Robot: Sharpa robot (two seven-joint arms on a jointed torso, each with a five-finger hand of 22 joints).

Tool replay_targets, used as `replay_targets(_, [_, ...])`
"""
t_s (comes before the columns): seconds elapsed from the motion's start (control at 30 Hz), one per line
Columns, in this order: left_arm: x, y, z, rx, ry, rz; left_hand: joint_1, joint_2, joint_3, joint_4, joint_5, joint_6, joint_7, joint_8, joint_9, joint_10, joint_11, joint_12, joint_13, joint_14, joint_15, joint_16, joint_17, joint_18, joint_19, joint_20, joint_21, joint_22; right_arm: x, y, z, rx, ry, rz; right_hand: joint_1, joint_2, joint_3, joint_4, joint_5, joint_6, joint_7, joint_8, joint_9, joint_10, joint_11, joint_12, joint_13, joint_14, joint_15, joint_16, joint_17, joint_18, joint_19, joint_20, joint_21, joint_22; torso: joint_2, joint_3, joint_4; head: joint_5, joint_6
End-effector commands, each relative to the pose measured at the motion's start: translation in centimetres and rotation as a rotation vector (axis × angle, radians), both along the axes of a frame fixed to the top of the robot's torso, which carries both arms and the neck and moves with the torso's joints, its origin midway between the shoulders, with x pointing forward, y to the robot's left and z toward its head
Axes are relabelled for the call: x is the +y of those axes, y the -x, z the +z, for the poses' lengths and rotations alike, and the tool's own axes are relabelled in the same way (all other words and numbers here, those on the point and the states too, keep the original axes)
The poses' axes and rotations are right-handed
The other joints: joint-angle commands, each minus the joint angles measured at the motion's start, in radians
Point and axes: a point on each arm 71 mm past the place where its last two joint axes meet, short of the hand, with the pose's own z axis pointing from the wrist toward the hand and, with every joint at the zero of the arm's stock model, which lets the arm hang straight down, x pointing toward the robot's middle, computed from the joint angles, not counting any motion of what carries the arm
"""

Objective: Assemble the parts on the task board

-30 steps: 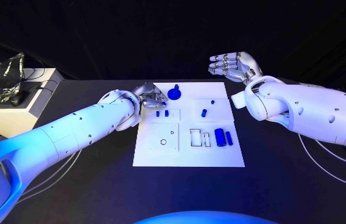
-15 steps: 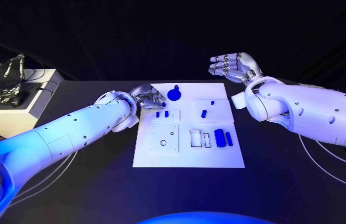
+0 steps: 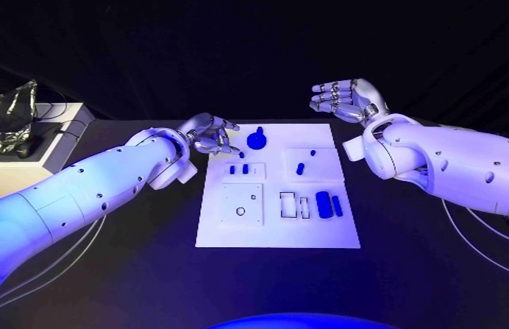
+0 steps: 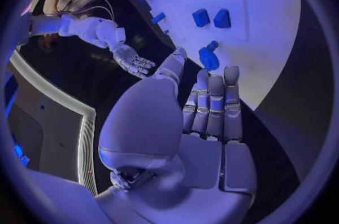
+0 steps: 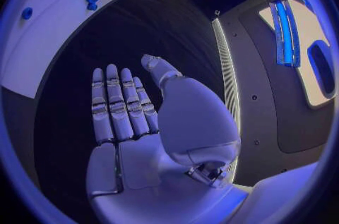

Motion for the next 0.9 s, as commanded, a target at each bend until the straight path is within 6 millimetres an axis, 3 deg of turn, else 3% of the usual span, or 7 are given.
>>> replay_targets(0.03, [1.3,0.0,0.8,0.057,0.171,0.04,0.016,0.013,0.018,0.0,0.002,0.001,0.021,-0.003,-0.001,-0.007,-0.002,0.003,-0.006,-0.012,-0.002,-0.037,-0.025,0.02,-0.011,0.006,-0.022,0.002,-0.1,-0.1,-0.2,0.023,0.022,0.03,0.014,0.003,0.01,-0.013,-0.035,0.02,-0.003,0.004,0.002,0.009,-0.003,0.003,0.001,0.044,-0.013,0.004,0.001,-0.009,0.027,-0.01,0.011,0.004,-0.006,-0.0017,0.0035,0.002,0.003])
replay_targets(0.1, [2.5,-0.1,1.4,0.069,0.245,0.082,0.034,0.043,0.055,-0.009,0.008,0.113,0.067,0.009,0.005,-0.009,0.003,-0.054,-0.048,-0.016,0.0,-0.095,-0.065,0.02,-0.017,0.006,-0.048,-0.014,-0.2,-0.2,-0.3,0.025,0.047,0.04,0.019,0.005,0.02,-0.02,-0.065,0.047,-0.008,0.005,0.003,0.024,-0.011,0.003,0.001,0.081,-0.026,0.009,0.004,-0.003,0.052,-0.022,0.023,0.007,-0.009,-0.0026,0.0047,0.003,0.003])
replay_targets(0.23, [4.8,0.0,2.0,0.106,0.402,0.158,0.024,0.081,0.114,-0.006,0.015,0.24,0.094,0.021,0.011,0.024,0.012,-0.154,-0.127,0.008,0.001,-0.152,-0.11,0.023,-0.005,0.003,-0.076,-0.035,-0.5,-0.4,-0.4,0.012,0.138,0.067,0.032,0.007,0.046,-0.034,-0.105,0.154,-0.03,0.017,0.01,0.101,-0.042,0.01,0.002,0.216,-0.076,0.035,0.015,0.016,0.145,-0.068,0.076,0.026,-0.018,-0.0071,0.0077,0.003,0.003])
replay_targets(0.4, [6.7,1.1,1.3,0.173,0.581,0.21,-0.019,0.087,0.153,0.007,0.012,0.263,0.094,0.017,0.011,0.086,0.011,-0.262,-0.218,0.054,-0.001,-0.256,-0.176,0.022,0.014,0.004,-0.145,-0.096,-0.5,-0.7,-1.0,0.025,0.332,0.134,0.055,0.009,0.013,-0.05,-0.129,0.226,-0.061,0.017,0.012,0.21,-0.087,0.004,0.003,0.408,-0.146,0.091,0.052,0.035,0.283,-0.136,0.192,0.085,-0.028,-0.013,0.0089,0.003,0.002])
replay_targets(0.6, [7.3,2.8,0.6,0.204,0.695,0.199,-0.061,0.071,0.066,0.027,0.008,0.284,0.083,0.022,0.012,0.145,0.016,-0.393,-0.307,0.095,0.003,-0.338,-0.211,0.014,0.051,0.005,-0.223,-0.171,-0.1,-0.7,-2.2,0.039,0.584,0.172,0.058,0.015,-0.053,-0.048,-0.129,0.265,-0.08,0.009,0.011,0.278,-0.115,0.002,0.004,0.452,-0.18,0.266,0.156,0.036,0.323,-0.185,0.335,0.183,-0.043,-0.0208,0.0104,0.002,0.002])
replay_targets(0.7, [7.3,3.9,0.2,0.206,0.719,0.181,-0.035,0.094,-0.042,0.026,0.007,0.312,0.074,0.013,0.008,0.262,0.009,-0.578,-0.355,0.124,-0.003,-0.42,-0.241,0.005,0.063,0.004,-0.29,-0.231,0.0,-0.5,-2.7,0.032,0.711,0.157,0.051,0.014,-0.066,-0.046,-0.125,0.279,-0.089,0.007,0.01,0.299,-0.126,-0.001,0.004,0.437,-0.197,0.454,0.25,0.025,0.337,-0.219,0.422,0.248,-0.051,-0.0248,0.0105,-0.002,0.002])
replay_targets(0.9, [7.1,5.5,-0.7,0.215,0.735,0.156,-0.005,0.112,-0.091,0.011,0.005,0.361,0.061,0.011,0.014,0.356,-0.002,-0.696,-0.353,0.153,-0.012,-0.473,-0.245,-0.009,0.086,-0.011,-0.32,-0.259,0.3,-0.3,-3.1,0.008,0.893,0.126,0.039,0.005,-0.052,-0.045,-0.126,0.274,-0.091,0.008,0.01,0.308,-0.135,0.005,0.006,0.448,-0.205,0.62,0.336,0.042,0.354,-0.229,0.518,0.328,-0.062,-0.0314,0.011,-0.03,0.007])
